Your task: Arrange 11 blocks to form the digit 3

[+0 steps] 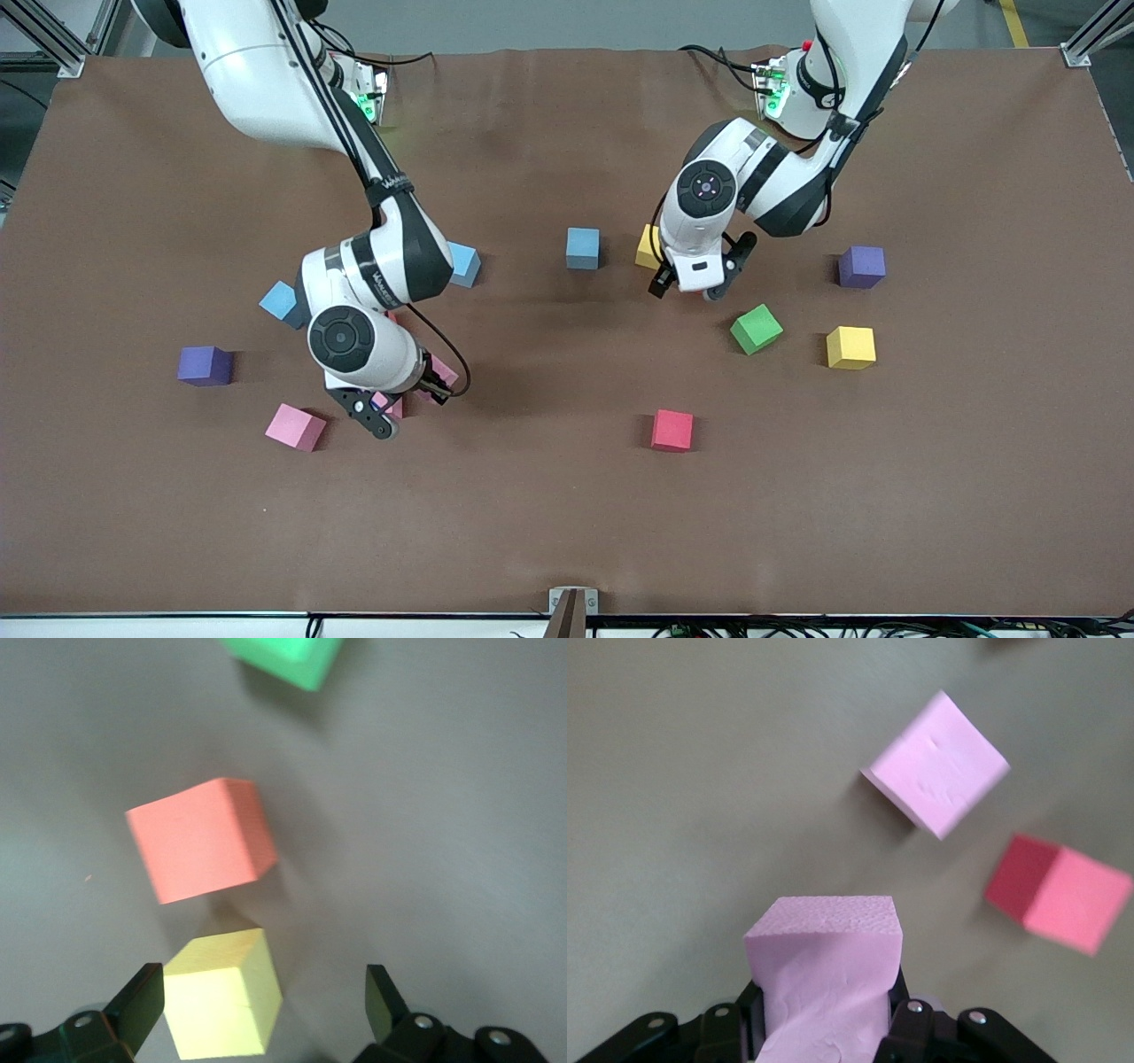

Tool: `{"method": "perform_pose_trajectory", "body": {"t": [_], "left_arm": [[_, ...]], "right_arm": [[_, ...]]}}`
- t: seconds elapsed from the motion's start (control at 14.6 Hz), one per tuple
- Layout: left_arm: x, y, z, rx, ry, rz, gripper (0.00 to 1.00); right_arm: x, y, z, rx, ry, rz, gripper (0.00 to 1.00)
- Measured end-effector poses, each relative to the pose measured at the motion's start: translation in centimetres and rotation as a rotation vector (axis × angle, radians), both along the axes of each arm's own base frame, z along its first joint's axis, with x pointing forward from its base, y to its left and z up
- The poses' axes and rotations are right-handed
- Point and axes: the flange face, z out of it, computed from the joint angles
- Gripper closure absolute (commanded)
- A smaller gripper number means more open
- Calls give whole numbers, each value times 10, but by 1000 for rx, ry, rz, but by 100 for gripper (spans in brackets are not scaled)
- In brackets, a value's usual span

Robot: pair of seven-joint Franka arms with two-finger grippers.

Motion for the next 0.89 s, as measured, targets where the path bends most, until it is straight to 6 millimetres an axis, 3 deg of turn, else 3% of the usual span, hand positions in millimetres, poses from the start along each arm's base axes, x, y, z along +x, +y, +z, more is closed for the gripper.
{"method": "perform_pose_trajectory", "body": {"t": [0.34, 0.62, 0.76, 0.89], "left_arm": [[-41, -15, -15, 87, 6, 270, 0], [-52, -18, -25, 49, -28, 293, 0], [-57, -14, -34, 50, -41, 275, 0], [-60, -13, -39, 45, -50, 264, 0]], "right_arm": [[-52, 71, 20, -43, 28, -142, 100], [-105, 112, -1, -60, 40, -305, 100], [-125, 120, -14, -2, 34, -456, 100], [-142, 112, -23, 56, 61, -566, 100]]}}
